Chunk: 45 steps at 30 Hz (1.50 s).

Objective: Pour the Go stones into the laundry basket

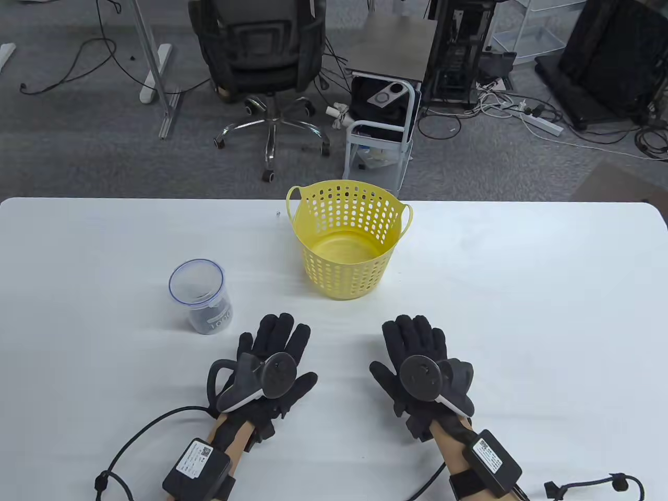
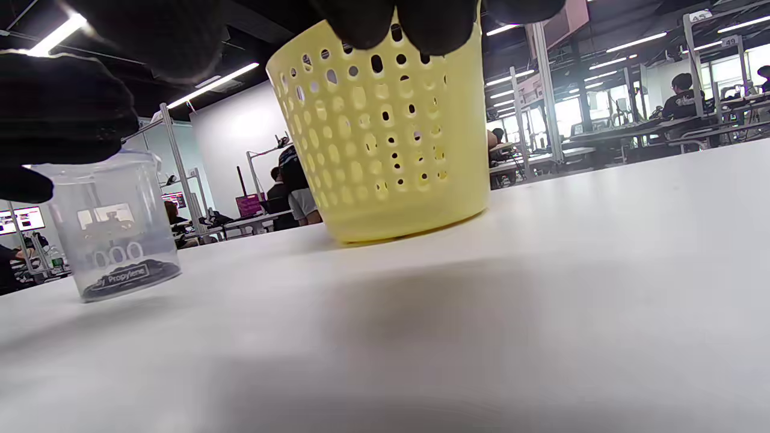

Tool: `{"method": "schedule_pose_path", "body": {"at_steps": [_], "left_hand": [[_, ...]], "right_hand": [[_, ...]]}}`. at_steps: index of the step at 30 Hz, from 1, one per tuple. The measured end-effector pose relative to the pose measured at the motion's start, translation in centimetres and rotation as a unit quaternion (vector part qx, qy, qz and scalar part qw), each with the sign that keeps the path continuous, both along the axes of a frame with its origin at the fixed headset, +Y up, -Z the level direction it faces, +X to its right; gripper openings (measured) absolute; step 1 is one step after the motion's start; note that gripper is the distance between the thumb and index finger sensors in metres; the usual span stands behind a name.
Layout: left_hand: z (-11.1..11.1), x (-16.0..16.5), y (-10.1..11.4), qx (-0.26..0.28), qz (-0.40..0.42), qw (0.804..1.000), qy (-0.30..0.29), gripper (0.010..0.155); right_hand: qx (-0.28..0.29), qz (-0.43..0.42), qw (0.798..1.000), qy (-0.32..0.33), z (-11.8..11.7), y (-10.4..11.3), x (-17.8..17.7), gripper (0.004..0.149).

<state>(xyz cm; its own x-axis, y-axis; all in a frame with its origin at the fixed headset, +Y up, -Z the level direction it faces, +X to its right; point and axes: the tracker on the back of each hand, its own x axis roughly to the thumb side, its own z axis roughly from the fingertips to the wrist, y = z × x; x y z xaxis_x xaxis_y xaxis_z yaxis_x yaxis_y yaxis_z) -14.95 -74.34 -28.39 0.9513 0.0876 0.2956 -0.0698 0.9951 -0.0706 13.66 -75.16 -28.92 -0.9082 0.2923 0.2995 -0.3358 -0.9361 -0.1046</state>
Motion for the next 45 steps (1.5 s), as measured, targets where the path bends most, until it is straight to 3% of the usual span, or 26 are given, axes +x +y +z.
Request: {"method": "schedule_pose_path", "body": {"at_steps": [23,35,45], "left_hand": [[-1.2,-0.6,-1.3,-0.003,-0.018,0.999,0.027,0.085],[-4.8,-4.2,4.1,0.062,-0.039,0.991,0.112,0.085],[-9.0,-7.7,5.7,0.036,-0.085,0.977,0.193,0.092]], "right_hand": [[0.006,-0.018,1.000,0.002,0.1,0.8,0.3,0.079],[0.019,-0.047,0.999,0.002,0.2,1.7,0.7,0.079],[0.024,-0.042,0.999,0.006,0.3,1.9,0.5,0.079]]}}
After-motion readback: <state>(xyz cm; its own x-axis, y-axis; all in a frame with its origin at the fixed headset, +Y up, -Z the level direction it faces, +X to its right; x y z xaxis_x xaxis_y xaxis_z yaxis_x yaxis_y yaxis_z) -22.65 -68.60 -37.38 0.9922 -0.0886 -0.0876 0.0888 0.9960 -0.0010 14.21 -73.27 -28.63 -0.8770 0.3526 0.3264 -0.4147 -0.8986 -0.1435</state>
